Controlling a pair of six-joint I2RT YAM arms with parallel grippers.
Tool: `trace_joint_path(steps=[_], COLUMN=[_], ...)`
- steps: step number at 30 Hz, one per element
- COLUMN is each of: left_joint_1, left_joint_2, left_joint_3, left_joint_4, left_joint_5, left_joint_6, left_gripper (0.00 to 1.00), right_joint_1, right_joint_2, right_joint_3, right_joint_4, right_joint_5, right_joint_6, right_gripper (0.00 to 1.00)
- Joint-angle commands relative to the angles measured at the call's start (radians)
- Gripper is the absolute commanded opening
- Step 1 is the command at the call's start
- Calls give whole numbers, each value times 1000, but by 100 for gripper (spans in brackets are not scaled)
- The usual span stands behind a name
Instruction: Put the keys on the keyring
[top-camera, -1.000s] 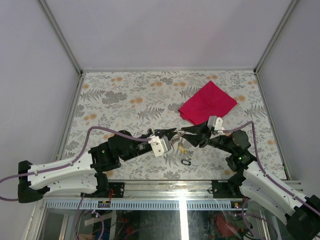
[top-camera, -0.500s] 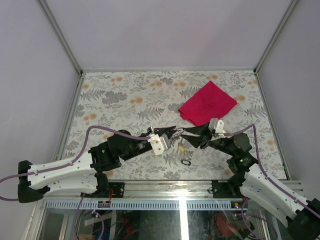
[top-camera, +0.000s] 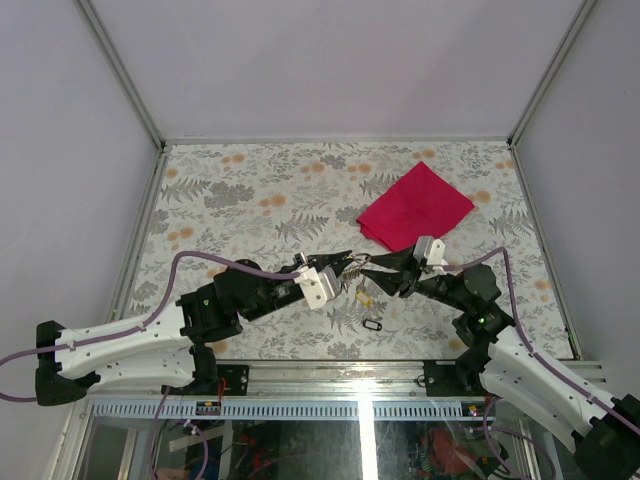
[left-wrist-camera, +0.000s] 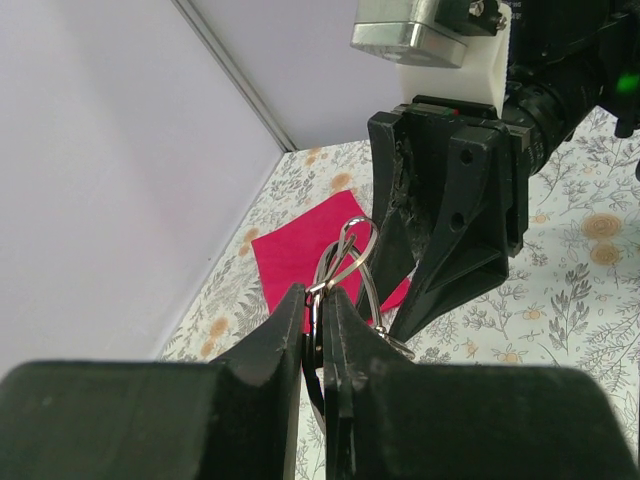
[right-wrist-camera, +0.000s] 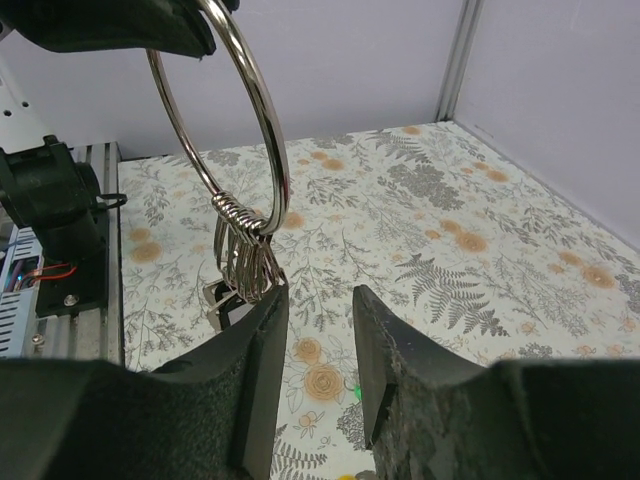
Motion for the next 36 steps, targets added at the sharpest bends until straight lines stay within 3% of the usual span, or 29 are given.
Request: trace_joint_path(steps=[1, 8, 19, 36], left_joint_1=[-6, -5, -5, -5], left_joint_2=[-7, -5, 2, 10], left_joint_3=[42, 43, 46, 48], left_joint_4=[102, 106, 107, 107], left_joint_5=[-32, -44, -44, -41], left_joint_6=[-13, -14, -15, -14], left_gripper=[0, 0, 0, 0], right_joint_1=[10, 10, 10, 10], right_joint_2=[-31, -94, -14, 12], right_joint_3=[-5, -12, 7, 17], right_joint_4=[33, -16, 68, 126], right_joint_5=[42, 78, -22, -5], right_joint_6=[-34, -73, -33, -14], right_gripper=[39, 44, 46, 45])
